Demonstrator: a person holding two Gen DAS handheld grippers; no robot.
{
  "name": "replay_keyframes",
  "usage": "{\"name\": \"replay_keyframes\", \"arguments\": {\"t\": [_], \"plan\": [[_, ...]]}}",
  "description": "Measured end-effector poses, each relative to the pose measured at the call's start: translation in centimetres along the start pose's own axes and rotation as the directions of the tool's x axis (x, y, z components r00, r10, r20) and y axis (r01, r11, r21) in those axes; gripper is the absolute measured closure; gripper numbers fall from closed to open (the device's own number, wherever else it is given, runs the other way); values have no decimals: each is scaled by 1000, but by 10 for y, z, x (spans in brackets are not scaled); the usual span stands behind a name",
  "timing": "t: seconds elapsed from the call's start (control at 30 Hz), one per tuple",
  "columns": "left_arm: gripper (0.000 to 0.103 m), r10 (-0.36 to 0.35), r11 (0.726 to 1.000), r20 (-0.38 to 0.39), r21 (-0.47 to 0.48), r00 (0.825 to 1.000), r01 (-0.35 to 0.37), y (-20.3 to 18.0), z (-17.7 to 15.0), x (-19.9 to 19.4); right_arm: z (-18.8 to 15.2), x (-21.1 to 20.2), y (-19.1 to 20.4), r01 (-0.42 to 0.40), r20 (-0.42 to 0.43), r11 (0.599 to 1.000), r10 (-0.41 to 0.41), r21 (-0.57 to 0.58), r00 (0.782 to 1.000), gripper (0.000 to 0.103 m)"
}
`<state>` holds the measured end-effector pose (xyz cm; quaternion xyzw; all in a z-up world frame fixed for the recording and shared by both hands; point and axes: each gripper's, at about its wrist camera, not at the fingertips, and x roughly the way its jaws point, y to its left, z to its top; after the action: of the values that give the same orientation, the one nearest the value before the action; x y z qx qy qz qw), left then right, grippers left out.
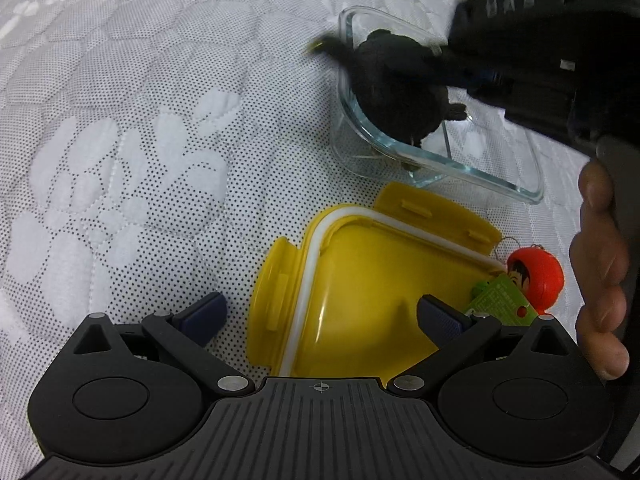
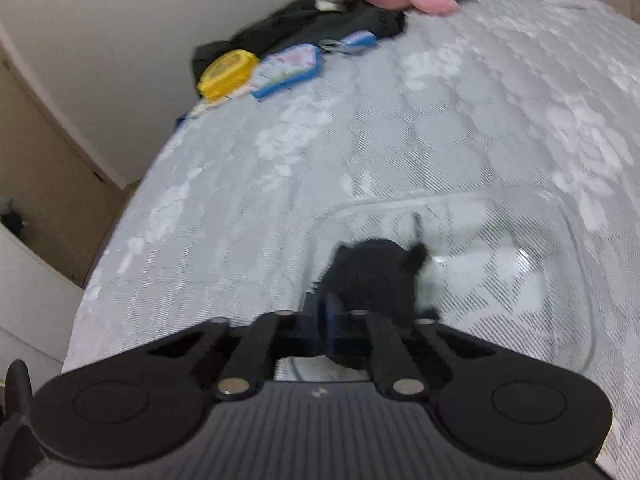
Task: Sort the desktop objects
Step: 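Carry the black plush into the glass container and open the right gripper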
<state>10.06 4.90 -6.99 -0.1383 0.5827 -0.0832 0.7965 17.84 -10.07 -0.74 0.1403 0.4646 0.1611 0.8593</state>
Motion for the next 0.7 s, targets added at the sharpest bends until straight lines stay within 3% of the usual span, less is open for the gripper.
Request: {"name": "replay_keyframes", "arguments": {"t": [0.13, 0.23, 0.37, 0.43, 0.53, 0.7], "plan": [[0, 3, 1000, -2, 7, 1000, -3, -2, -2, 0, -6, 4, -11, -1, -33, 996, 4, 86, 999, 103], [0, 2, 1000, -1, 6, 1000, -2, -2, -3, 0, -14, -8, -6, 2, 23, 998, -4, 68, 1000, 99], [0, 3, 1000, -2, 8, 1000, -3, -4, -4, 0, -12, -26, 4, 93, 148, 995, -86, -44, 985, 92], [0, 10, 1000, -4, 18, 1000, -10, -6, -5, 1, -7, -22, 7, 128, 135, 989, -116, -79, 984, 92], [0, 20, 999, -5, 35, 1000, -20, -10, -7, 2, -3, -5, -2, 81, 39, 996, -80, -26, 996, 92], [0, 31, 998, -5, 50, 1000, -31, -13, -8, 1, -2, 4, -6, 74, 24, 997, -74, -20, 997, 94]]}}
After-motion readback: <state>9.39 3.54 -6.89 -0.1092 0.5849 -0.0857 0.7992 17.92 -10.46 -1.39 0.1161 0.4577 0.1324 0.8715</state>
